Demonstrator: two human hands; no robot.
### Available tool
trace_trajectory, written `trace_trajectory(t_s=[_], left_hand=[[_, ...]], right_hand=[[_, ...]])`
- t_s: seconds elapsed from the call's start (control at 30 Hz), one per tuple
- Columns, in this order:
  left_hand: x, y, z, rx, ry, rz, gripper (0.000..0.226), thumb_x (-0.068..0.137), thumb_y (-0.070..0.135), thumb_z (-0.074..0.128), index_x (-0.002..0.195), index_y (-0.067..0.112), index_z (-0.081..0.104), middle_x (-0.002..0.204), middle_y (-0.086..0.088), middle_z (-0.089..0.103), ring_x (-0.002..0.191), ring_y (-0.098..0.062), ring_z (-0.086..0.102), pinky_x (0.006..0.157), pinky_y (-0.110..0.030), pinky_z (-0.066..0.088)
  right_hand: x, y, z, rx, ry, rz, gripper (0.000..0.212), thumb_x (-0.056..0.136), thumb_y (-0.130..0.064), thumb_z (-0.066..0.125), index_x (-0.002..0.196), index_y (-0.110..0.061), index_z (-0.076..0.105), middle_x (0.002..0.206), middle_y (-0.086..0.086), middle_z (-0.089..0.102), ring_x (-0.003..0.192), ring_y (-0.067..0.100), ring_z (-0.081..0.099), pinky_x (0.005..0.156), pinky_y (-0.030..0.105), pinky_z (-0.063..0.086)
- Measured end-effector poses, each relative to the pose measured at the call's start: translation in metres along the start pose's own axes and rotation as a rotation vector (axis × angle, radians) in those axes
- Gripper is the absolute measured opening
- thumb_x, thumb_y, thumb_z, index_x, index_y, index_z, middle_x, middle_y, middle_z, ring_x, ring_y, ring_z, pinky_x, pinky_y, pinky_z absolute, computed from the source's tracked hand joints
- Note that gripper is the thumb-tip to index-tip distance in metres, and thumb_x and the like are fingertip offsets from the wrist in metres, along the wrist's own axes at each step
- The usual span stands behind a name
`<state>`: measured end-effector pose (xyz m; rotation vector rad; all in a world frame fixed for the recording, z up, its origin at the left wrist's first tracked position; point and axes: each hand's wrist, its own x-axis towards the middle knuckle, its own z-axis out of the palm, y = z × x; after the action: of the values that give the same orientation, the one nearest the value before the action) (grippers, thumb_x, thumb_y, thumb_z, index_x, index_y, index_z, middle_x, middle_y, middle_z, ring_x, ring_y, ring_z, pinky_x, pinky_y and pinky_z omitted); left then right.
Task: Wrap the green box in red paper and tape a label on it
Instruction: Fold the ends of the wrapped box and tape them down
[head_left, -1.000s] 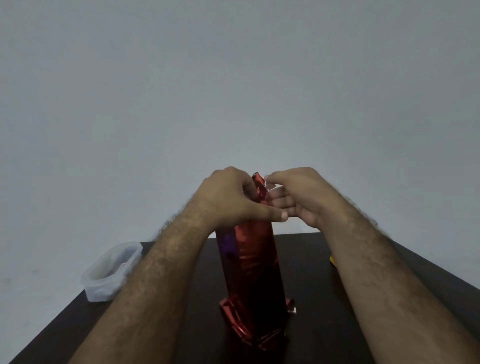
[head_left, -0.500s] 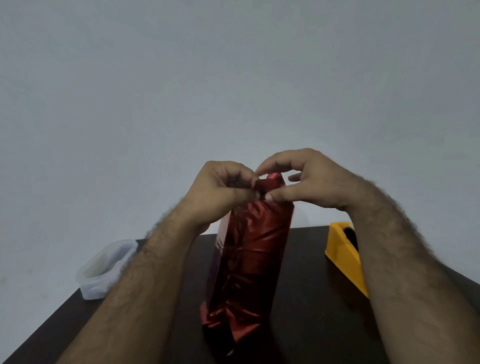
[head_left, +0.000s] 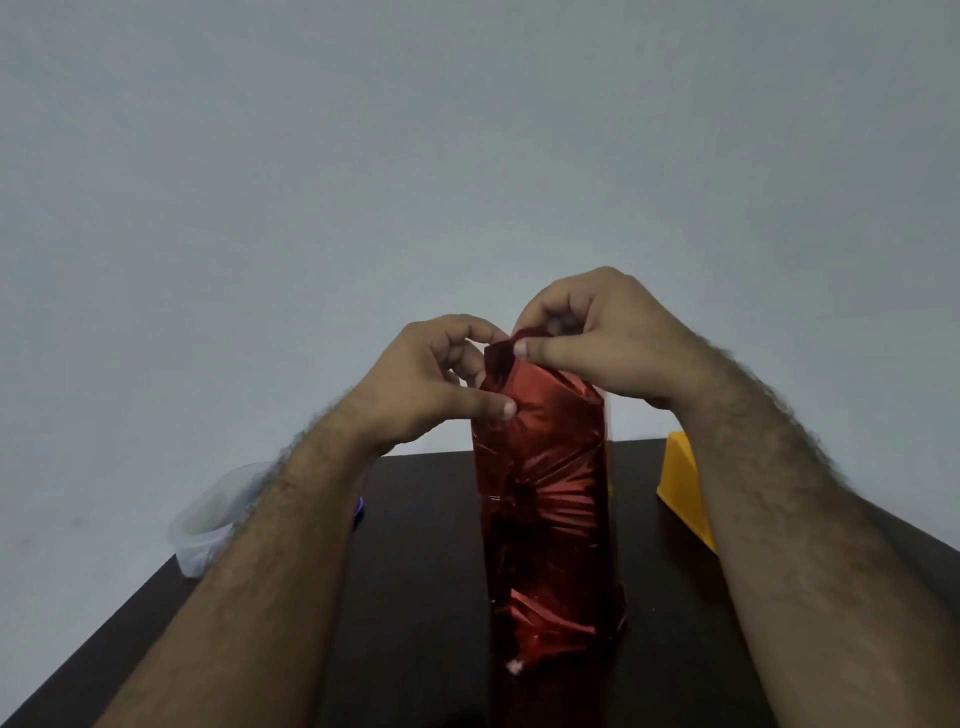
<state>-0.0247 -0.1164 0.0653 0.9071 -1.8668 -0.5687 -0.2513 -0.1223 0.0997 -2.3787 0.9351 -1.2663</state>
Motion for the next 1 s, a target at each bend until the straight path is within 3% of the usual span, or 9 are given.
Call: trace_trajectory(t_s=[0.1,0.17,0.3,0.4,0.47,0.53,0.63,0.73,1.0], left_hand=[[0.001,0.003,-0.003,0.116,-0.082,0.003,0.071,0.066,0.003,0.098,0.123,0.026,0.062,0.063,0.004,0.060,0.061,-0.022,0.052,0.060,-0.031,0.046],[0.001,0.005,-0.003,0.137,-0.112,-0.007,0.078,0.064,0.009,0.101,0.126,0.030,0.057,0.067,-0.016,0.057,0.062,-0.028,0.053,0.061,-0.036,0.047],[0.002,0.009,0.006,0.029,-0.042,0.011,0.052,0.075,0.021,0.095,0.117,0.020,0.065,0.090,-0.039,0.066,0.077,-0.052,0.067,0.070,-0.055,0.055],[0.002,0.011,0.011,0.063,-0.004,0.018,0.024,0.086,0.016,0.087,0.105,0.007,0.075,0.094,-0.028,0.074,0.092,-0.048,0.073,0.083,-0.062,0.058],[0.003,0.011,0.014,0.056,-0.010,0.006,0.016,0.090,0.017,0.082,0.099,0.004,0.077,0.093,-0.029,0.074,0.086,-0.045,0.074,0.080,-0.059,0.060],[0.004,0.012,0.018,0.010,0.007,-0.014,0.012,0.094,0.011,0.078,0.097,0.000,0.077,0.093,-0.032,0.073,0.078,-0.035,0.070,0.074,-0.048,0.058],[0.007,0.008,0.025,-0.005,0.067,-0.027,0.012,0.097,0.010,0.074,0.096,-0.003,0.074,0.085,-0.027,0.071,0.074,-0.024,0.066,0.072,-0.037,0.052],[0.009,0.004,0.030,-0.031,0.102,-0.042,0.012,0.098,0.011,0.072,0.096,-0.001,0.073,0.081,-0.017,0.070,0.073,-0.023,0.062,0.072,-0.039,0.049],[0.009,0.006,0.040,-0.018,0.073,-0.002,0.016,0.099,0.020,0.072,0.096,0.005,0.075,0.090,-0.032,0.070,0.073,-0.027,0.063,0.070,-0.040,0.051]], right_hand=[[0.003,0.000,0.008,0.026,0.074,0.048,0.006,0.087,-0.017,0.083,0.085,-0.022,0.081,0.076,0.005,0.076,0.066,0.012,0.069,0.063,0.028,0.055],[0.004,0.000,0.012,0.075,0.071,0.081,0.006,0.088,-0.014,0.082,0.086,-0.020,0.080,0.074,0.004,0.075,0.065,0.011,0.069,0.062,0.026,0.052],[0.000,-0.002,0.010,0.219,-0.025,0.092,0.009,0.088,-0.018,0.085,0.094,-0.015,0.079,0.082,0.013,0.074,0.072,0.017,0.070,0.066,0.029,0.055],[-0.003,0.000,-0.001,0.194,-0.068,0.079,0.056,0.065,-0.041,0.099,0.114,-0.026,0.076,0.103,0.004,0.075,0.091,0.020,0.071,0.078,0.031,0.058],[-0.005,0.011,-0.010,0.009,-0.168,0.198,0.105,0.044,-0.053,0.104,0.138,-0.043,0.058,0.134,-0.012,0.062,0.117,0.014,0.062,0.093,0.036,0.057],[-0.011,0.023,-0.016,-0.163,-0.314,0.340,0.132,0.034,-0.049,0.107,0.149,-0.049,0.042,0.147,-0.012,0.049,0.129,0.015,0.053,0.103,0.043,0.053],[-0.012,0.042,-0.015,-0.192,-0.416,0.423,0.112,0.044,-0.030,0.108,0.139,-0.037,0.051,0.131,-0.005,0.066,0.117,0.017,0.067,0.098,0.047,0.060],[-0.012,0.054,-0.013,-0.132,-0.446,0.422,0.096,0.045,-0.031,0.108,0.128,-0.031,0.061,0.116,-0.001,0.077,0.105,0.019,0.077,0.095,0.050,0.062],[-0.021,0.053,-0.017,-0.082,-0.538,0.420,0.101,0.056,-0.010,0.103,0.139,-0.035,0.050,0.125,-0.005,0.074,0.114,0.015,0.073,0.102,0.050,0.058]])
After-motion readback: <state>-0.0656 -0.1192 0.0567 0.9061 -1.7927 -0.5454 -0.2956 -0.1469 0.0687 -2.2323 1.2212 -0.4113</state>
